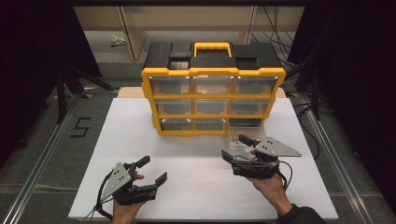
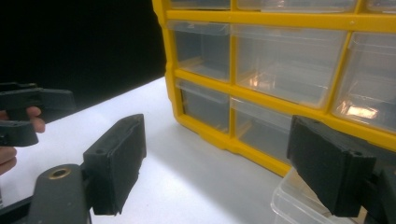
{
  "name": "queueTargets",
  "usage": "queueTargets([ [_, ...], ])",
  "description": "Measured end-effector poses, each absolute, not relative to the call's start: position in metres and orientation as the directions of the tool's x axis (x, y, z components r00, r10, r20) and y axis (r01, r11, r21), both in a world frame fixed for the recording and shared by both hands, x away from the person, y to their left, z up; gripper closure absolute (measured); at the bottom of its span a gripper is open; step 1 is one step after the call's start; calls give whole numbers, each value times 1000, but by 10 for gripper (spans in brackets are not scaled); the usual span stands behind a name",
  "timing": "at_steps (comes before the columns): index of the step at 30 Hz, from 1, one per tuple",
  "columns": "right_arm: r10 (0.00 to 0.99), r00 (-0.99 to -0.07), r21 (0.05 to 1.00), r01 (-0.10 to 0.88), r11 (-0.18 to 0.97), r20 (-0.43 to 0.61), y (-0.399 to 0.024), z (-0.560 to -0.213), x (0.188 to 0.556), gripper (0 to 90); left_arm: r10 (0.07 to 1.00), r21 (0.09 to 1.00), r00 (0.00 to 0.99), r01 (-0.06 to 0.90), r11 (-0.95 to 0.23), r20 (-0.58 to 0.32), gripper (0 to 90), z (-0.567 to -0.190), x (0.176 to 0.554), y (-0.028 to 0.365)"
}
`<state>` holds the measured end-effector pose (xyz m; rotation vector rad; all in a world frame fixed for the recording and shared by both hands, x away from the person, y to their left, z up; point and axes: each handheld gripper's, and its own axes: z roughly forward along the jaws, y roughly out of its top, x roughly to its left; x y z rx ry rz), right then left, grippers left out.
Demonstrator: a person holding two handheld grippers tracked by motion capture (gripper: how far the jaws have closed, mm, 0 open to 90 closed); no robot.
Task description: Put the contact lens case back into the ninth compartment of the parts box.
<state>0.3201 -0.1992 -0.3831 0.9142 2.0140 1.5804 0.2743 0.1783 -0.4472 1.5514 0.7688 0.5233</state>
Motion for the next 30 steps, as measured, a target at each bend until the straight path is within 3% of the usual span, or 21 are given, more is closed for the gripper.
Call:
queueTargets([
  [30,738,-670,974,212,82,84,-224,-410,293,173,727,985,678,169,-17,-104,173,-447,274,178],
])
